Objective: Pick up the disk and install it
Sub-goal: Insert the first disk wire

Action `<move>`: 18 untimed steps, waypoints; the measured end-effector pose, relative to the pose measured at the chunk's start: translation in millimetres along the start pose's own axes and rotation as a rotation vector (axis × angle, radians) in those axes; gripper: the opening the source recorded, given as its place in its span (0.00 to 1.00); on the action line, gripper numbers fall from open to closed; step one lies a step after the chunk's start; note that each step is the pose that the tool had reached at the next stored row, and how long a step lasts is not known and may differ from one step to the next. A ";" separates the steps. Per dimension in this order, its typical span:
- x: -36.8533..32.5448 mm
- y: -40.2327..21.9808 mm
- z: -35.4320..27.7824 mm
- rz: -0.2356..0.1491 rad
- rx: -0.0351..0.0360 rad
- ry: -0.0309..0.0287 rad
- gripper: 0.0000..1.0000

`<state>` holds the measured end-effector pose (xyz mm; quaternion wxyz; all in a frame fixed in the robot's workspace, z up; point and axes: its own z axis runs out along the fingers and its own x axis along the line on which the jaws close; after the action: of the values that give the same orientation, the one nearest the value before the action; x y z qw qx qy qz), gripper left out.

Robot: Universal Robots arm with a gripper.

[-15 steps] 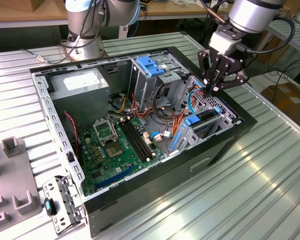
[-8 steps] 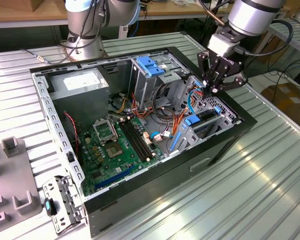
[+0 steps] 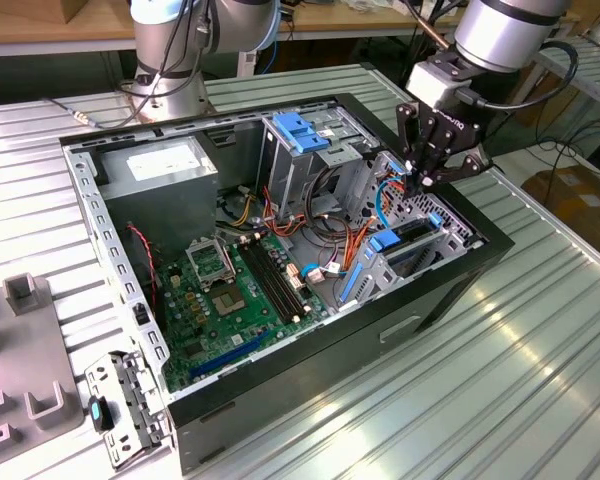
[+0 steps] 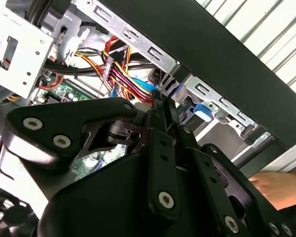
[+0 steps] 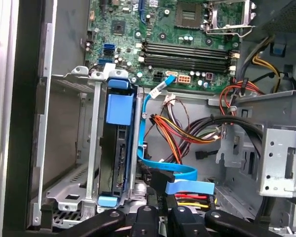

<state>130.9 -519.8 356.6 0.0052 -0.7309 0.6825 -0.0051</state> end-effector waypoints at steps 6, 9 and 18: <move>3.7 0.3 0.0 0.019 0.0010 -0.0131 0.17; 13.2 0.9 0.2 0.019 0.0020 -0.0215 0.17; 22.0 4.3 1.0 0.063 0.0084 -0.0243 0.17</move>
<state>128.2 -542.1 355.5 0.0166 -0.7088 0.7052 0.0010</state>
